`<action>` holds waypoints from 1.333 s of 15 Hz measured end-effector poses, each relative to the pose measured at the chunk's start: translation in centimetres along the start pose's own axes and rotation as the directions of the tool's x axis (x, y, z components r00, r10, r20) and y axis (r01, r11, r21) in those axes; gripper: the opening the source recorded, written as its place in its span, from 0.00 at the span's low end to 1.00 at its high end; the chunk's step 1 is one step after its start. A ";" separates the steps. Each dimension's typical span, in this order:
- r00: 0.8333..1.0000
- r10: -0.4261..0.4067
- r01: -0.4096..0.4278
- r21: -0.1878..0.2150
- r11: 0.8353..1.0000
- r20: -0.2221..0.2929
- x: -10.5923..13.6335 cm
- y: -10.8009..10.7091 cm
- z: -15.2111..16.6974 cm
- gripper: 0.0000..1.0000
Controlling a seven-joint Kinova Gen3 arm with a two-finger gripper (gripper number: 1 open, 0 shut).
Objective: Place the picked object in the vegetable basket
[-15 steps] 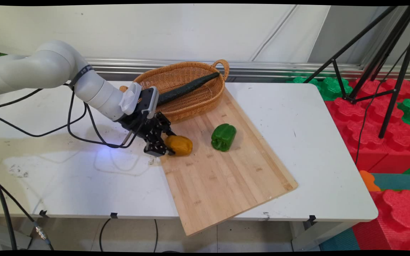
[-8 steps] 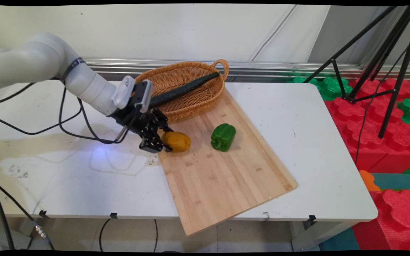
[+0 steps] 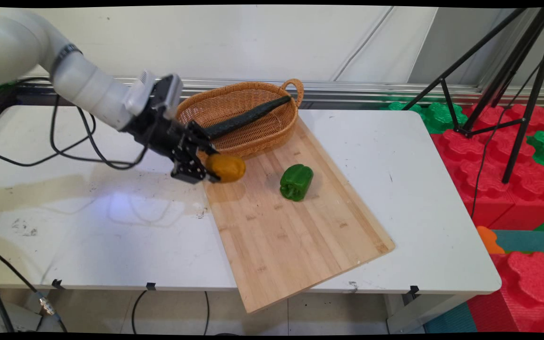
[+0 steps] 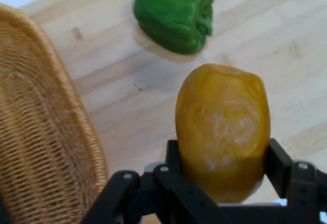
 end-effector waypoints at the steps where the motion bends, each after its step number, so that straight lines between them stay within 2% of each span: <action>1: 1.000 -0.015 0.015 0.010 1.000 -0.008 0.3 -0.2 -0.9 0.00; 5: 0.997 -0.069 0.071 0.055 0.996 -0.037 1.1 -1.1 -3.9 0.00; 7: 0.992 -0.112 0.117 0.095 0.988 -0.057 1.4 -2.1 -5.7 0.00; 10: 0.984 -0.166 0.174 0.132 0.976 -0.067 1.1 -3.4 -7.4 0.00; 14: 0.959 -0.273 0.282 0.201 0.938 -0.072 -0.4 -6.2 -8.8 0.00; 20: 0.931 -0.361 0.362 0.270 0.892 -0.054 -3.3 -10.5 -8.3 0.00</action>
